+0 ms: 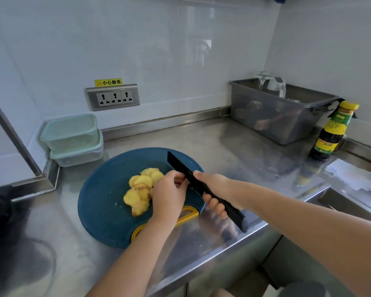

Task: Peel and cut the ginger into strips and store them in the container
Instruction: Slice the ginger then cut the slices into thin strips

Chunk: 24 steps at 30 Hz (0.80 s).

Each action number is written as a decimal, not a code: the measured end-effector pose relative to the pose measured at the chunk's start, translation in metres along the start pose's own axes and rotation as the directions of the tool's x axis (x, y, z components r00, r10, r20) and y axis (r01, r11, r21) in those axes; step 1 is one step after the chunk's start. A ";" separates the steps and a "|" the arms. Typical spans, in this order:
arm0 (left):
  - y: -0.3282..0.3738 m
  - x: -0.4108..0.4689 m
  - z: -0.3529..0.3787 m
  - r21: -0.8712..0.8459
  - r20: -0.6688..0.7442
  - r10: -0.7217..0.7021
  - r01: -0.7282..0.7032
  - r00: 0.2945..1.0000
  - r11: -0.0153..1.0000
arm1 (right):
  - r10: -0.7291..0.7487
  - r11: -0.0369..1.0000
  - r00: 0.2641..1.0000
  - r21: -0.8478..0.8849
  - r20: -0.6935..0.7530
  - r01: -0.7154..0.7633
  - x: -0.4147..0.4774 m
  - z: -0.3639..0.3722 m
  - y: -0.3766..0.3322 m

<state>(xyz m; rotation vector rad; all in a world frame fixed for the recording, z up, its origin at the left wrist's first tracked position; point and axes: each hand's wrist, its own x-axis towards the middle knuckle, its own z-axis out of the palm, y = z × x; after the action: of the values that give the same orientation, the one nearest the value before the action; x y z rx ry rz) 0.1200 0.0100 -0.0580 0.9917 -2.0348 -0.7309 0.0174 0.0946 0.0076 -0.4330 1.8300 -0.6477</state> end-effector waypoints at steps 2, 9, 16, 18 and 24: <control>0.000 -0.001 -0.001 -0.018 0.017 0.013 -0.013 1.000 1.000 | 0.000 1.000 1.000 0.000 -0.001 0.000 -0.001 -0.002 0.002; 0.000 -0.002 -0.002 -0.017 0.040 0.015 -0.014 0.999 1.000 | -0.020 0.999 0.999 -0.032 -0.047 0.019 0.002 0.000 -0.003; -0.001 -0.001 0.000 -0.009 0.020 -0.002 0.002 1.000 1.000 | -0.066 0.996 0.998 -0.059 -0.006 0.065 0.005 -0.005 -0.004; -0.001 -0.001 0.001 -0.004 0.014 -0.014 0.014 1.000 1.000 | -0.080 0.996 0.997 -0.034 -0.002 0.080 0.003 -0.008 -0.003; -0.001 0.000 0.001 -0.006 0.010 -0.024 0.024 1.000 1.000 | -0.122 0.991 0.992 -0.056 0.007 0.122 -0.003 -0.008 -0.006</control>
<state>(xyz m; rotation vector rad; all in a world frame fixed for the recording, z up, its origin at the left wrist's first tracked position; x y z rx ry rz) 0.1191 0.0099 -0.0590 1.0120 -2.0311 -0.7557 0.0104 0.0937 0.0154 -0.5874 1.8320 -0.6790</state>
